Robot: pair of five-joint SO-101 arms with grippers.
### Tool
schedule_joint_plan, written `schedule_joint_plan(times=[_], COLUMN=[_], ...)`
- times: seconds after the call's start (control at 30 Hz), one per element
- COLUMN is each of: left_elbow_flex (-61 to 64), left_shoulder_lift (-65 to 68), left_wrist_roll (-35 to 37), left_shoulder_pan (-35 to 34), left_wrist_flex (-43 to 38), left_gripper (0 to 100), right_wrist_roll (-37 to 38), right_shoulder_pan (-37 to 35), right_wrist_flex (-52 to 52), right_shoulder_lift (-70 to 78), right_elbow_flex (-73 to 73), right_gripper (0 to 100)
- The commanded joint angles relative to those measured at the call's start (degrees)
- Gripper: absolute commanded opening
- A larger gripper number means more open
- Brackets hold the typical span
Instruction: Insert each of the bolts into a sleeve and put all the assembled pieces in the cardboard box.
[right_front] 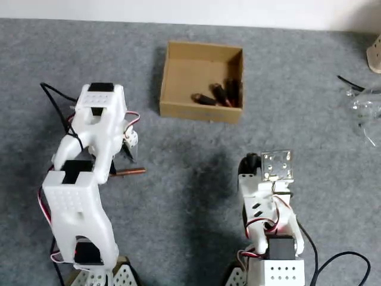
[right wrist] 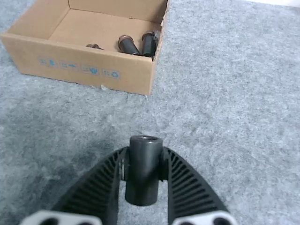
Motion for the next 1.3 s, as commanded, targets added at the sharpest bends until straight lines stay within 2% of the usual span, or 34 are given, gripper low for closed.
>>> schedule_joint_plan(times=[0.0,0.2,0.53,0.8,1.0,1.27], left_elbow_flex=[0.0,3.4,13.8,14.0,13.9,14.2], left_shoulder_lift=[-0.4,-0.2,-0.2,-0.3,-0.2,-0.2], left_wrist_roll=[-0.1,0.3,0.4,0.0,0.3,0.3], left_shoulder_pan=[-0.5,-0.6,-1.8,-2.3,-6.7,-6.8], left_wrist_flex=[4.4,4.2,-9.2,-12.3,-16.4,-18.1], left_gripper=[22,22,22,22,22,21], right_wrist_roll=[-0.1,-0.1,-0.1,-0.1,-0.1,-0.1], right_shoulder_pan=[0.7,0.7,0.7,0.7,0.7,0.7], right_wrist_flex=[-2.3,-2.3,-2.3,-2.3,-2.3,-2.3], right_shoulder_lift=[-0.7,-0.7,-0.7,-0.7,-0.7,-0.7], right_elbow_flex=[3.3,3.3,3.3,3.3,3.3,3.3], right_gripper=[0.5,0.5,0.5,0.5,0.5,0.5])
